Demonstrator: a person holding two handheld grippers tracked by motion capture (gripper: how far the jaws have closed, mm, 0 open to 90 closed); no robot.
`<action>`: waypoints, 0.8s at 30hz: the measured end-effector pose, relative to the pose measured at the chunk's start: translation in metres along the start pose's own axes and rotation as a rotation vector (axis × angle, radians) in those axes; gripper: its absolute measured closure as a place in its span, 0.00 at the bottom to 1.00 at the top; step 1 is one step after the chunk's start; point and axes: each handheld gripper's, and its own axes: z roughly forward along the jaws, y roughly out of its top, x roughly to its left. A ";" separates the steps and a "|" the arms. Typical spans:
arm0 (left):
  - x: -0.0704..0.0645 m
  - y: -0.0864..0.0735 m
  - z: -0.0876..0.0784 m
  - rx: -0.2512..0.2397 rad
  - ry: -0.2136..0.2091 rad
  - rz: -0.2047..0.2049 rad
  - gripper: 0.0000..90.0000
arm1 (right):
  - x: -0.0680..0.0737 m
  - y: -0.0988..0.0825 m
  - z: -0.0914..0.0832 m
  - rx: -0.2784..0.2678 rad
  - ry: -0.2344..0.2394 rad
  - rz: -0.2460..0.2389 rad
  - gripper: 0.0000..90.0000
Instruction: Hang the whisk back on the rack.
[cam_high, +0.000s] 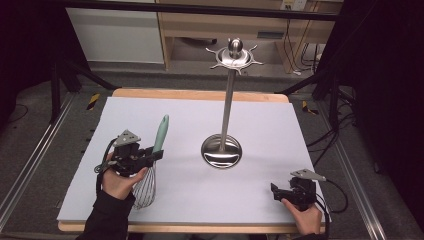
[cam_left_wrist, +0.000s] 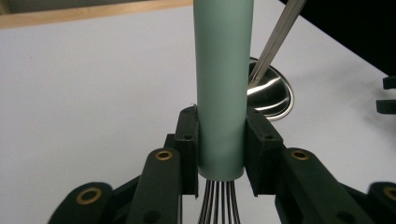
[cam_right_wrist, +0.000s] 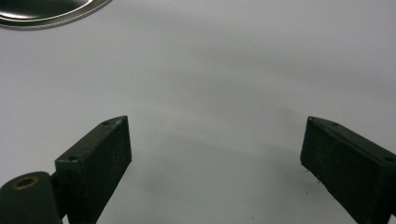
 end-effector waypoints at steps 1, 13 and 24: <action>0.000 0.001 -0.002 -0.008 -0.004 0.001 0.77 | 0.000 0.000 0.000 -0.001 0.002 0.004 0.10; -0.012 0.012 -0.017 -0.116 -0.032 0.043 0.77 | -0.001 0.000 0.000 -0.003 -0.003 -0.006 0.10; -0.025 0.022 -0.022 -0.176 -0.055 0.089 0.77 | 0.000 0.000 0.001 -0.007 -0.006 -0.004 0.10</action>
